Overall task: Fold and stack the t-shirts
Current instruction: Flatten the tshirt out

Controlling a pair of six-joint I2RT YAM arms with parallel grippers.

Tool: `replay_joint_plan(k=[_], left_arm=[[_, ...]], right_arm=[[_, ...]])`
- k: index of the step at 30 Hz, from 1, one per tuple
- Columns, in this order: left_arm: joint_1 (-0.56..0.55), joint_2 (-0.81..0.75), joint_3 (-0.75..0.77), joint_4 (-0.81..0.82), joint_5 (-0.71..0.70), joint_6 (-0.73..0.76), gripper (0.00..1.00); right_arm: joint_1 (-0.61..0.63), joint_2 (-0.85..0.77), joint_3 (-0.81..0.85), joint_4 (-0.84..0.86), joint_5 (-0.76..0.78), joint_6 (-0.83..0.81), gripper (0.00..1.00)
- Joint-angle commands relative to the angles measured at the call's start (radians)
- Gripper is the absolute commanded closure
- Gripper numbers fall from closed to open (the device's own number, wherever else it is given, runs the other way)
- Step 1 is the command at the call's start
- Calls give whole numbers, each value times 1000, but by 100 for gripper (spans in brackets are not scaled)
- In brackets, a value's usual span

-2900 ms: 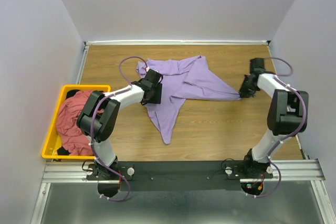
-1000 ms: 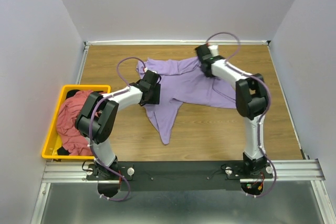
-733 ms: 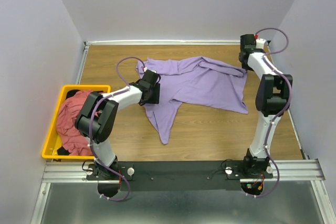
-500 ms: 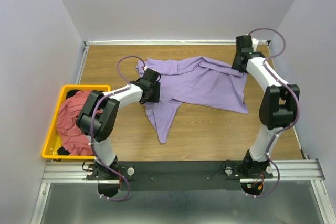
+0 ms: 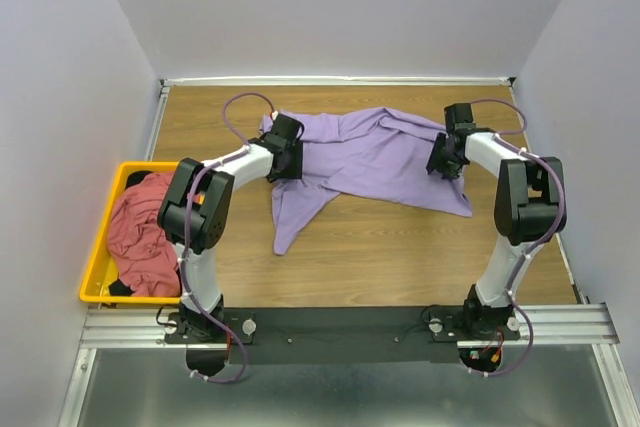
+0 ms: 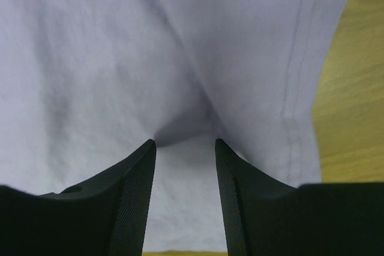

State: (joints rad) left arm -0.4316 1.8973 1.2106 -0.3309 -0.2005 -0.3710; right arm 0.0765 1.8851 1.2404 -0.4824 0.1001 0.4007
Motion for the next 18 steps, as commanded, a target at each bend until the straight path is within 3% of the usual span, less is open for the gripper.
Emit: replay_joint_plan(k=[1, 10, 18], left_arm=[[60, 126, 44, -100, -60, 40, 29], [158, 258, 319, -192, -39, 52, 29], [192, 214, 316, -133, 46, 24, 30]], right_arm=[[-46, 75, 31, 50, -37, 32, 48], [-187, 220, 180, 47, -28, 119, 48], [-196, 111, 191, 28, -31, 58, 43]])
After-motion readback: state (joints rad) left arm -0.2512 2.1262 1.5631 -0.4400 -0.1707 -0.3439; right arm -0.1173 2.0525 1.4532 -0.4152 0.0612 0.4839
